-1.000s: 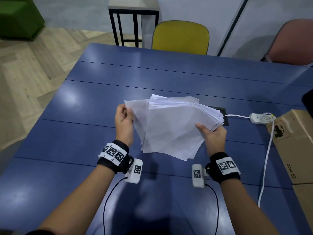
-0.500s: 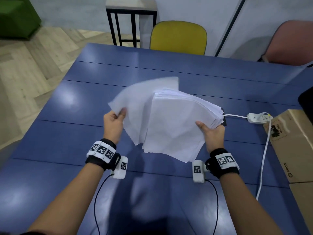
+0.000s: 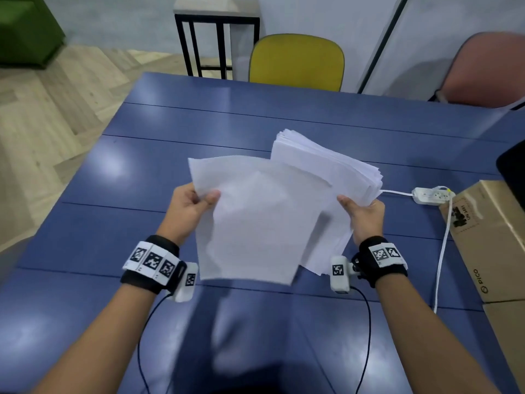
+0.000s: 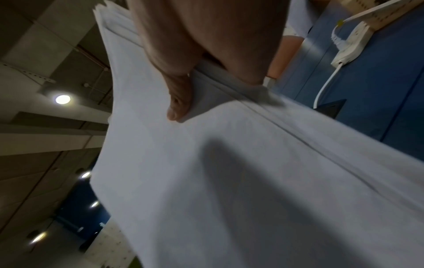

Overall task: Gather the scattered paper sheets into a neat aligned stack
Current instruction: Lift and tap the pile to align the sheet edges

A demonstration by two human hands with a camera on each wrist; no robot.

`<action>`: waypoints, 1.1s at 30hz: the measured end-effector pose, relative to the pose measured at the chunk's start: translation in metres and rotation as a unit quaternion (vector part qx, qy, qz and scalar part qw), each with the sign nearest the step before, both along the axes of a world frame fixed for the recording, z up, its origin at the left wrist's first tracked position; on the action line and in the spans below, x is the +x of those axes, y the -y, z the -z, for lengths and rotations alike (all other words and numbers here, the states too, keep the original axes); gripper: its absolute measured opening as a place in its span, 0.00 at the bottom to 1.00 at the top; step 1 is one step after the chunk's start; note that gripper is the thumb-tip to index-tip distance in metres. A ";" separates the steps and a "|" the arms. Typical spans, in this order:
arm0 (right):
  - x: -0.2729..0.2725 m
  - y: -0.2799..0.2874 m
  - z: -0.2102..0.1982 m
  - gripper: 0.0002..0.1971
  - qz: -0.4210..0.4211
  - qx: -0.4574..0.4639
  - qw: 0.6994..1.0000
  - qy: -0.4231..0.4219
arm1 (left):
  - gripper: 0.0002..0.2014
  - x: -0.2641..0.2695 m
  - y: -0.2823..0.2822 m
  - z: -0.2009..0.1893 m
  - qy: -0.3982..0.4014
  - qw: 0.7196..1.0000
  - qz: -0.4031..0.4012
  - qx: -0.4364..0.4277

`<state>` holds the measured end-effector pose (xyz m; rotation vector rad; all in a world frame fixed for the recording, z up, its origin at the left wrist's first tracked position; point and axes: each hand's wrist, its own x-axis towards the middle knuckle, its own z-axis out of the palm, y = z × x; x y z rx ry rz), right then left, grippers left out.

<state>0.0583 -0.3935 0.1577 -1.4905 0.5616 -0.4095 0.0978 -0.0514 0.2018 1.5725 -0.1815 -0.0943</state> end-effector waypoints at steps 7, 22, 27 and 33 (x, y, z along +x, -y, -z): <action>0.000 -0.024 -0.005 0.11 -0.091 0.014 0.996 0.013 | 0.12 0.011 0.061 0.030 0.081 0.989 -0.103 0.073; -0.018 -0.023 -0.004 0.13 -0.211 0.008 0.977 0.003 | 0.25 0.021 0.055 0.038 -0.090 0.995 0.036 -0.003; -0.031 -0.011 0.014 0.15 -0.193 0.115 0.973 0.058 | 0.15 0.012 0.063 0.045 -0.083 0.996 -0.021 -0.020; -0.051 -0.027 0.026 0.33 -0.197 0.031 0.980 -0.018 | 0.16 0.005 0.076 0.048 -0.074 0.993 -0.080 -0.048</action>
